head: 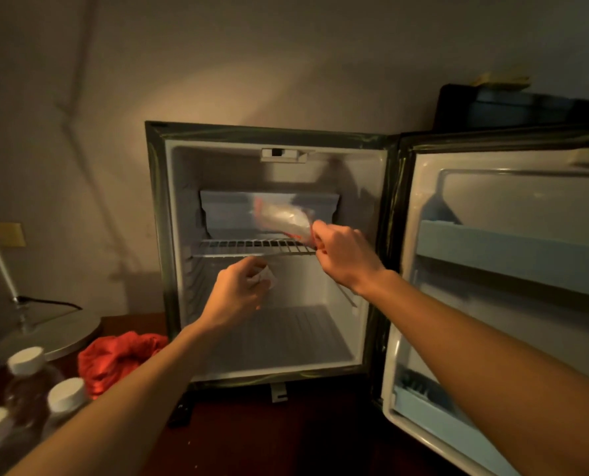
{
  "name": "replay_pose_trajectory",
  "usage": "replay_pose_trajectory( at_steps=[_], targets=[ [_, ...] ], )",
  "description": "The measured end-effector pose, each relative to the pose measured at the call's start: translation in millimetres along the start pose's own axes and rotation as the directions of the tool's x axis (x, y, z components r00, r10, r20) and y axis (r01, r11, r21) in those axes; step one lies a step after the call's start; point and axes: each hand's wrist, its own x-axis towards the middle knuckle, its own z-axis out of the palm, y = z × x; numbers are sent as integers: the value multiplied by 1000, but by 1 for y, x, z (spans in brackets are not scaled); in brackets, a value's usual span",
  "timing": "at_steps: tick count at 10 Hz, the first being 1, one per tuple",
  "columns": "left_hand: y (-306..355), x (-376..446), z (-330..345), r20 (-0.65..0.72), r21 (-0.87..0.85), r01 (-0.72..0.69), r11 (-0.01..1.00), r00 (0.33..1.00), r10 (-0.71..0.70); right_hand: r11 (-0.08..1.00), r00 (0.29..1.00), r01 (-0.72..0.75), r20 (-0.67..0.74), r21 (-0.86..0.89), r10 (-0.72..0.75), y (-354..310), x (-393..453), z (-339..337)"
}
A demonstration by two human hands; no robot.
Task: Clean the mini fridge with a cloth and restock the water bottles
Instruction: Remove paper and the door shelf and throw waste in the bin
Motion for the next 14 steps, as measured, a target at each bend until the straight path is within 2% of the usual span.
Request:
replay_pose_trajectory(
  at_steps=[2,3,4,5,6,7,8,9,10,11,13,14],
  targets=[
    [35,-16,12,-28,-66,10,998,1000,-12,998,996,16,-87,61,-11,-16,-43,-42],
    [53,-31,26,-2,-64,-16,998,1000,16,998,996,-28,-83,57,33,-19,-72,-59],
    [80,-58,38,80,-195,-49,980,995,66,997,996,-61,-62,56,65,-17,-105,-79],
    [107,-81,49,197,-330,83,940,980,-18,990,988,-126,-77,65,131,-12,-142,-100],
    [125,-106,69,417,-537,357,764,900,-127,980,983,-179,-28,84,182,-5,-185,-119],
    [148,-131,100,425,-581,251,774,905,25,978,978,-207,18,1,207,1,-228,-135],
    [150,-147,143,588,-541,435,720,808,-46,965,967,-255,-43,-56,253,11,-266,-146],
    [160,-162,180,559,-392,257,883,829,7,940,949,-315,-60,-131,310,25,-310,-163],
    [195,-190,216,586,-172,-107,979,788,189,918,924,-372,37,-139,380,42,-360,-181],
    [231,-218,248,617,-129,-335,933,709,340,882,893,-428,58,-198,446,64,-406,-193],
    [247,-253,316,384,-164,-339,927,843,376,771,790,-582,45,-259,611,121,-503,-199],
    [257,-293,347,427,-222,-486,845,731,532,665,682,-659,94,-352,725,147,-549,-200]
  ],
)
